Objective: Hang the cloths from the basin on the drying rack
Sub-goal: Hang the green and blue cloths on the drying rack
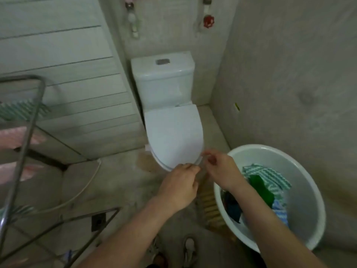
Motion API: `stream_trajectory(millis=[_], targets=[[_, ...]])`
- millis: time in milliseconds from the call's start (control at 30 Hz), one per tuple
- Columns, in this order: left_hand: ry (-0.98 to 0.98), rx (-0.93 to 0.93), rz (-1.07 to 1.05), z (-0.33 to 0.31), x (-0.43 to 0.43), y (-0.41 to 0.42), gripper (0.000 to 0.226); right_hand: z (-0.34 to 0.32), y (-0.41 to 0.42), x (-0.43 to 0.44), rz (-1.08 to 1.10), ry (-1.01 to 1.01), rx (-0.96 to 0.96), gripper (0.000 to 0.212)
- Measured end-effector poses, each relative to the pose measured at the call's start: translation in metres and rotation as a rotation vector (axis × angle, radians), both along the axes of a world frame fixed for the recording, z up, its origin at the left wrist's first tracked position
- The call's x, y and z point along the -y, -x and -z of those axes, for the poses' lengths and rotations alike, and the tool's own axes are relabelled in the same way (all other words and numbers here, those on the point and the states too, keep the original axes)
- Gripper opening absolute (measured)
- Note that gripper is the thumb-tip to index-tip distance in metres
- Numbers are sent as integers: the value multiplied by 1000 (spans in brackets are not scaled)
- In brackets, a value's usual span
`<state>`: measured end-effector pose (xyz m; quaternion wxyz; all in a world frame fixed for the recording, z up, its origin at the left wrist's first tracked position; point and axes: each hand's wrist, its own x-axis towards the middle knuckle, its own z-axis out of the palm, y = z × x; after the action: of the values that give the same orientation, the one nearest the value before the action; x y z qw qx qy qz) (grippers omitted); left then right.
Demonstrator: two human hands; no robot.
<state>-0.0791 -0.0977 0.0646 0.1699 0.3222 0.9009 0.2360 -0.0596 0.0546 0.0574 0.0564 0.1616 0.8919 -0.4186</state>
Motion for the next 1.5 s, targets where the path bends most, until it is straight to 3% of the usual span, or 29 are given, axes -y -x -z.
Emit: stream_trajectory(millis=[167, 267, 400, 500, 600, 667, 733, 800, 900, 1000, 1133, 1200, 1300, 1367, 1433, 1500], targets=[[73, 65, 213, 35, -66, -27, 39, 44, -56, -68, 226, 5, 120, 30], [197, 5, 365, 66, -98, -39, 37, 76, -84, -100, 314, -31, 239, 37], [464, -62, 598, 97, -134, -56, 40, 113, -117, -123, 216, -170, 457, 47], [566, 20, 560, 114, -145, -58, 56, 127, -123, -122, 74, -361, 521, 55], [569, 205, 416, 129, -164, -54, 78, 145, -127, -129, 192, -329, 552, 59], [572, 302, 321, 131, -173, -48, 79, 146, -127, -135, 245, -276, 546, 43], [567, 408, 267, 133, -179, -41, 57, 138, -128, -143, 447, -57, 427, 17], [451, 577, 175, 135, -180, -33, 32, 127, -134, -151, 720, 262, 280, 25], [182, 684, -11, 121, -185, -23, 44, 105, -148, -160, 1011, 836, 33, 26], [-65, 791, -217, 100, -187, -19, 40, 82, -155, -161, 1053, 1265, -162, 31], [-233, 975, -241, 76, -180, -21, 55, 49, -150, -153, 1004, 1579, -315, 36], [-340, 990, -225, 66, -177, -21, 43, 33, -148, -150, 953, 1492, -276, 37], [-418, 885, -178, 47, -171, -21, 30, 10, -143, -147, 813, 886, -126, 29], [-466, 810, -143, 35, -166, -21, 29, -5, -138, -143, 754, 553, -171, 19], [-521, 816, -154, 28, -163, -22, 24, -18, -133, -141, 814, 575, -303, 20], [-568, 877, -189, 20, -162, -23, 22, -31, -129, -140, 890, 892, -415, 25]])
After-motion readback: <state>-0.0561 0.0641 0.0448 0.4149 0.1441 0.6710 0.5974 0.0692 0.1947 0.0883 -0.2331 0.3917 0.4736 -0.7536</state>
